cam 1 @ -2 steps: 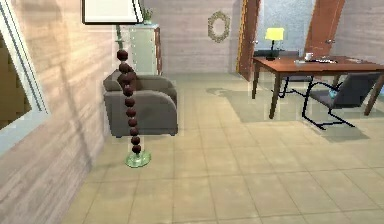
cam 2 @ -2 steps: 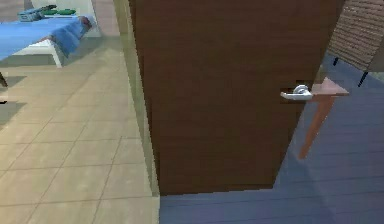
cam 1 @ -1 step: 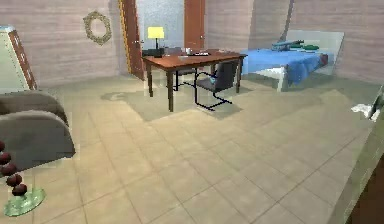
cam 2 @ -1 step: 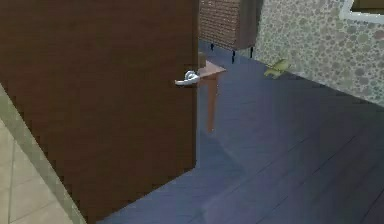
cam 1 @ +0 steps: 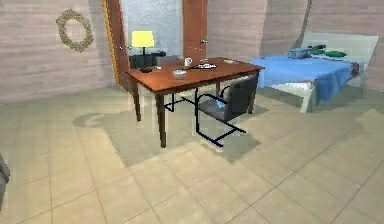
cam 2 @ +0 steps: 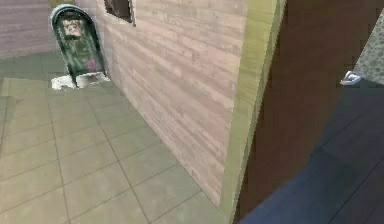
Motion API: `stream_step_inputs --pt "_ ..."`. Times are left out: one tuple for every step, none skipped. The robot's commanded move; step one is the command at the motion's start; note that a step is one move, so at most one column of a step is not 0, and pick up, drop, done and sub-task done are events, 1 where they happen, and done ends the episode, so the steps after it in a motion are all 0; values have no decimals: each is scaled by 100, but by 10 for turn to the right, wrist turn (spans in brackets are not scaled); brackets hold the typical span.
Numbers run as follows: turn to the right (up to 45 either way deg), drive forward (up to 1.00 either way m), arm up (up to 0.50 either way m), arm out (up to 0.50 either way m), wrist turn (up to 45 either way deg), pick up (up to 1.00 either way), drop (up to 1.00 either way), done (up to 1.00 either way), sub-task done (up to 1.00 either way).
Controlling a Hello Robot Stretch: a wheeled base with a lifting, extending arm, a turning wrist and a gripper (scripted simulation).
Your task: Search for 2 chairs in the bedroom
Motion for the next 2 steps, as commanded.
stream_step_inputs --pt "0 100 0 0 0 0 0 0 0" --pt "60 0 0 0 0 0 0 0 0"
